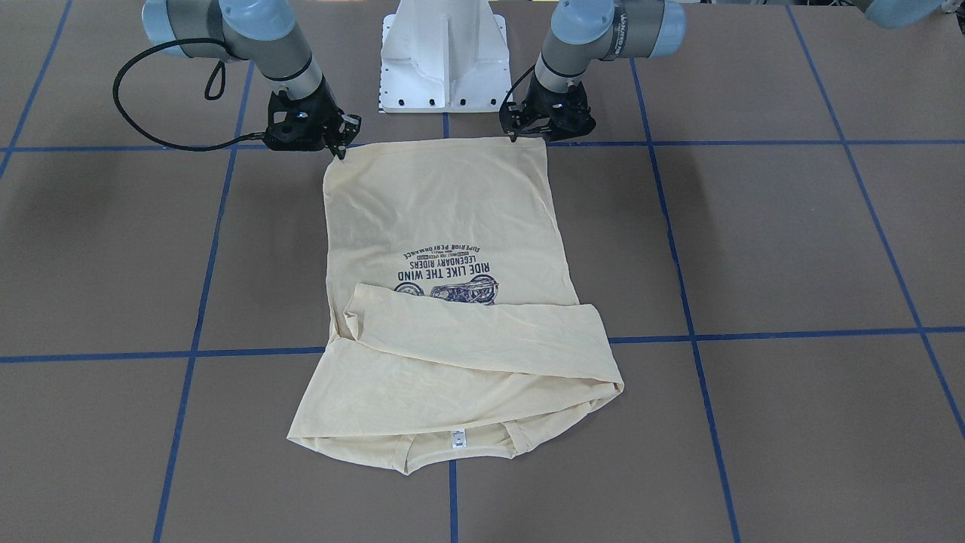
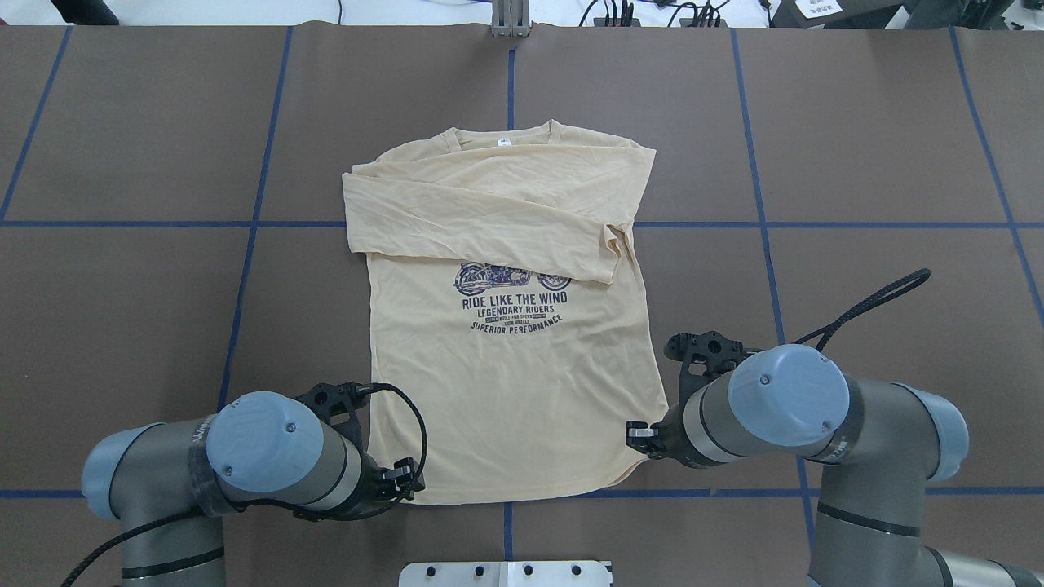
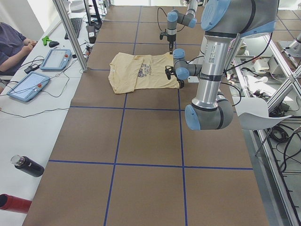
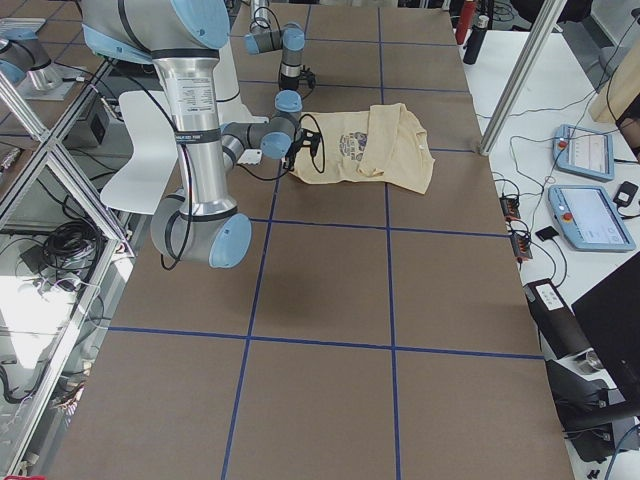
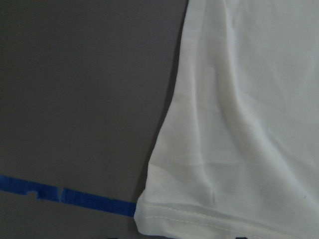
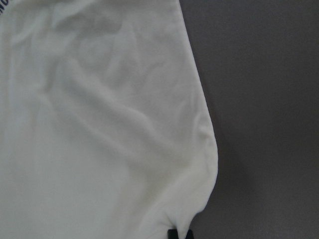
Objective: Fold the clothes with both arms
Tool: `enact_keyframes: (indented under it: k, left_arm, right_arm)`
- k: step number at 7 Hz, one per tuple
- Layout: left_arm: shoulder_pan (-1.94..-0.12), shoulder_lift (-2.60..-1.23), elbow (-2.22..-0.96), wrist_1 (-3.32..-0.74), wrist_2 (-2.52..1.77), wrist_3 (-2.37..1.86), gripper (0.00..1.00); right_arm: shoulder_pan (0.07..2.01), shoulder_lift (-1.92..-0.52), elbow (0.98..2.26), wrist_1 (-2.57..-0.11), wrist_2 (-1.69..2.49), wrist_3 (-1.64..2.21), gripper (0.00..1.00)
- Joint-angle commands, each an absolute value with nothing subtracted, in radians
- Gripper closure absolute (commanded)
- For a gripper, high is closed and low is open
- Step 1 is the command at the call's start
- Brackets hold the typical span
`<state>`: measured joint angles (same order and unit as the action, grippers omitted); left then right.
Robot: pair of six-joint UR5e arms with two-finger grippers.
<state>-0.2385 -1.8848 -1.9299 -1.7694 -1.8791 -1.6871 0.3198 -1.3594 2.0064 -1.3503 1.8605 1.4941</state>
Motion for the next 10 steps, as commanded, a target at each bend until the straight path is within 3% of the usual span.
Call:
enact_keyframes:
  k: [1,9,10]
  left_arm:
    - [-0.268,-1.888,-1.94,-1.735,-1.879,-1.687,0.17]
    - [-0.258,-1.908,-1.901,-1.738,-1.879,-1.686,0.18]
    - [-0.258,-1.913,-1.898,-1.736,-1.879,-1.687,0.34]
  right_arm:
    - [0.324,-1.359,2.006,-1.35,1.861,1.494,1.0]
    - [0.334,-1.364,2.003,-1.351,1.864,1.485,1.0]
    - [0.336,-1.364,2.003,-1.351,1.864,1.485,1.0]
